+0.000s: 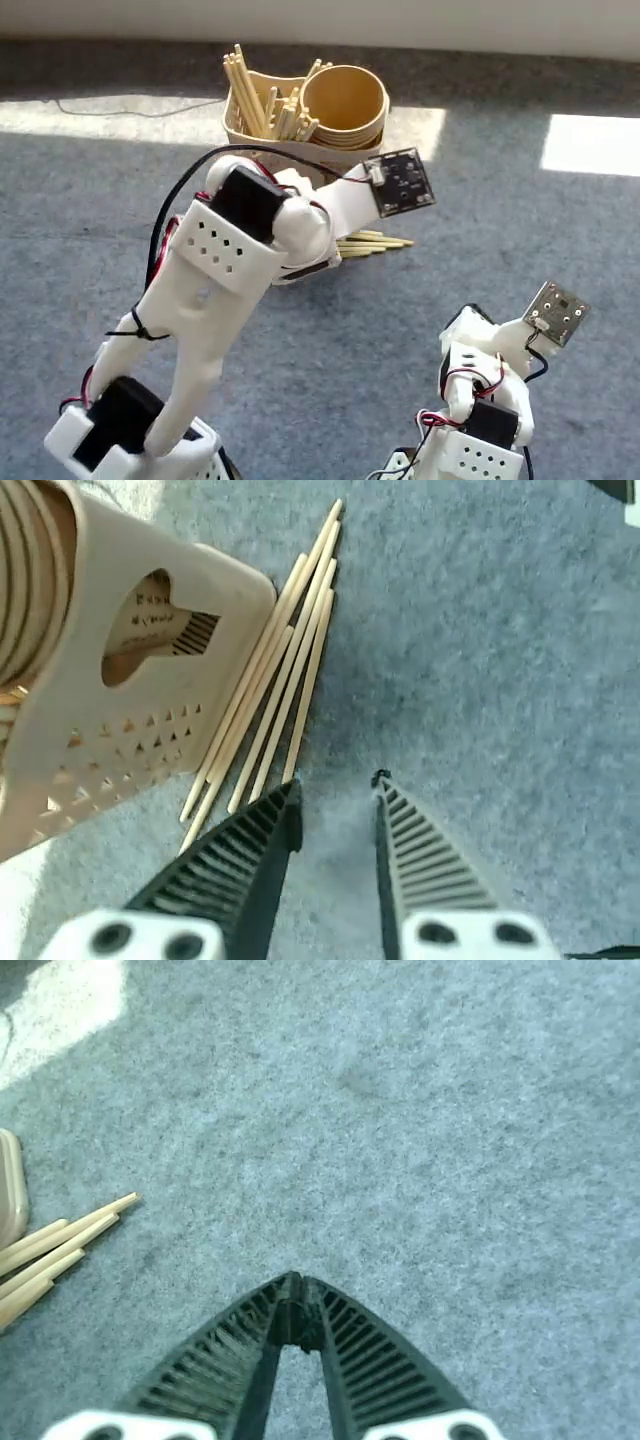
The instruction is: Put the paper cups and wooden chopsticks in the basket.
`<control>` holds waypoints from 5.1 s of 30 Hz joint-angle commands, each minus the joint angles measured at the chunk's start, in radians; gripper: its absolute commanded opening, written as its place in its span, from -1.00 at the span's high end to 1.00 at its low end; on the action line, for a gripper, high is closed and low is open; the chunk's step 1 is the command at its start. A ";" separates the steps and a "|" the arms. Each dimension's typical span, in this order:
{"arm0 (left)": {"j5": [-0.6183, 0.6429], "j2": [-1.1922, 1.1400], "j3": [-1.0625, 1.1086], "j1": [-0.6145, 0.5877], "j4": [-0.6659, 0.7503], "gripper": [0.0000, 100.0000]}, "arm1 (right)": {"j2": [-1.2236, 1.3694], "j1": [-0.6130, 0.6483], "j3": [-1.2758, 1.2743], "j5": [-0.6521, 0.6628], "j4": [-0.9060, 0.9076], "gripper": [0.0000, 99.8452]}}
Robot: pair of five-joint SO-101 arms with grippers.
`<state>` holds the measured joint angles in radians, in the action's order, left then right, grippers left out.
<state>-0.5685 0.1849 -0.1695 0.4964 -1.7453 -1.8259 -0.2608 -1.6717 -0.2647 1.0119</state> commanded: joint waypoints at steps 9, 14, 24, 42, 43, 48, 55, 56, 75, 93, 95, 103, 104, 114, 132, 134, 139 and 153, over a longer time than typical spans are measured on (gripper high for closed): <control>-0.203 0.021 0.469 -0.211 0.394 0.70 | -0.010 -0.008 -0.104 0.000 -0.033 0.99; -0.204 -0.081 0.512 -0.248 0.500 0.70 | -0.010 -0.008 -0.104 0.000 -0.033 0.99; -0.250 -0.375 0.351 -0.257 0.589 0.71 | -0.010 -0.008 -0.104 0.000 -0.033 0.99; -0.313 -0.702 0.105 -0.248 0.583 0.83 | -0.010 -0.008 -0.104 0.000 -0.036 0.99; -0.325 -0.705 0.107 -0.242 0.582 0.87 | -0.010 -0.008 -0.104 0.000 -0.036 0.99; -0.345 -0.700 0.110 -0.239 0.488 0.93 | -0.010 -0.008 -0.104 0.000 -0.036 0.99; -0.345 -0.697 0.102 -0.237 0.351 0.99 | -0.010 -0.008 -0.104 0.000 -0.036 0.99; -0.345 -0.696 0.102 -0.229 0.324 0.99 | -0.010 -0.008 -0.104 0.000 -0.036 0.99; -0.287 -0.064 0.598 -0.130 0.302 0.99 | -0.010 -0.008 -0.104 0.000 -0.036 0.99; 0.095 0.466 0.564 -0.124 0.390 0.99 | -0.010 -0.008 -0.104 0.000 -0.033 0.99; 0.157 0.481 0.532 -0.124 0.436 0.99 | -0.010 -0.008 -0.104 0.000 -0.033 0.99; 0.356 0.483 0.383 -0.131 0.626 0.99 | -0.010 -0.008 -0.104 0.000 -0.033 0.99; 0.377 0.483 0.369 -0.131 0.663 0.99 | -0.010 -0.008 -0.104 0.000 -0.033 0.99; 0.592 0.478 0.364 -0.271 1.085 0.99 | -0.010 -0.008 -0.104 0.000 -0.033 0.99; 0.726 0.145 0.363 -0.415 1.448 0.99 | -0.010 -0.008 -0.104 0.000 -0.035 0.99; 0.732 0.108 0.363 -0.427 1.452 0.99 | -0.010 -0.008 -0.104 0.000 -0.035 0.99; 0.732 0.048 0.397 -0.427 1.448 0.99 | -0.010 -0.008 -0.104 0.000 -0.036 0.99; 0.838 0.117 0.418 -0.403 1.122 0.68 | -0.010 -0.008 -0.104 0.000 -0.038 0.99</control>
<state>0.2279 0.2248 0.3383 0.0836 -0.4810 -1.8259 -0.2608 -1.6717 -0.2647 1.0119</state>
